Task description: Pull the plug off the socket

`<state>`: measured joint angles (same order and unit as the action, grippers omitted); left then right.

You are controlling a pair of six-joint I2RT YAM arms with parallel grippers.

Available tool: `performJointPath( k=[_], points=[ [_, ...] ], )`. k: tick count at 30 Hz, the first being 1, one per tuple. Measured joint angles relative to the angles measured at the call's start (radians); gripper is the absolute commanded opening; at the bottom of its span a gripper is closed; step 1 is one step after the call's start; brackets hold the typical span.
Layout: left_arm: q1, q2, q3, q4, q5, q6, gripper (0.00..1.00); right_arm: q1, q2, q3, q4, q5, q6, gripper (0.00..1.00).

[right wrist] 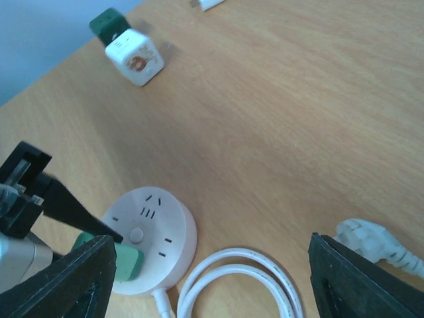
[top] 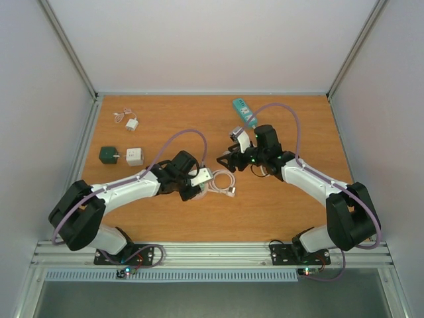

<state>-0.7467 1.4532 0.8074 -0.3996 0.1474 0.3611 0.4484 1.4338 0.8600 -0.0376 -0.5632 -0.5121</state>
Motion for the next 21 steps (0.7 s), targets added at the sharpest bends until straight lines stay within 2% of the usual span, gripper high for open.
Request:
performJointPath(
  k=[5,12,16,21],
  points=[
    [0.0,-0.019,-0.003,-0.051,0.059,0.138,0.1,-0.005,0.0,-0.031,-0.056,-0.085,-0.11,0.71],
    [0.047,-0.05,-0.031,-0.105,0.19,0.346,0.12,0.018,-0.006,-0.112,-0.109,-0.193,-0.246,0.71],
    [0.084,-0.054,-0.037,-0.125,0.252,0.429,0.12,0.06,-0.043,-0.203,-0.071,-0.214,-0.298,0.71],
    [0.103,-0.054,-0.043,-0.145,0.3,0.523,0.1,0.159,-0.062,-0.291,0.033,-0.17,-0.322,0.69]
  ],
)
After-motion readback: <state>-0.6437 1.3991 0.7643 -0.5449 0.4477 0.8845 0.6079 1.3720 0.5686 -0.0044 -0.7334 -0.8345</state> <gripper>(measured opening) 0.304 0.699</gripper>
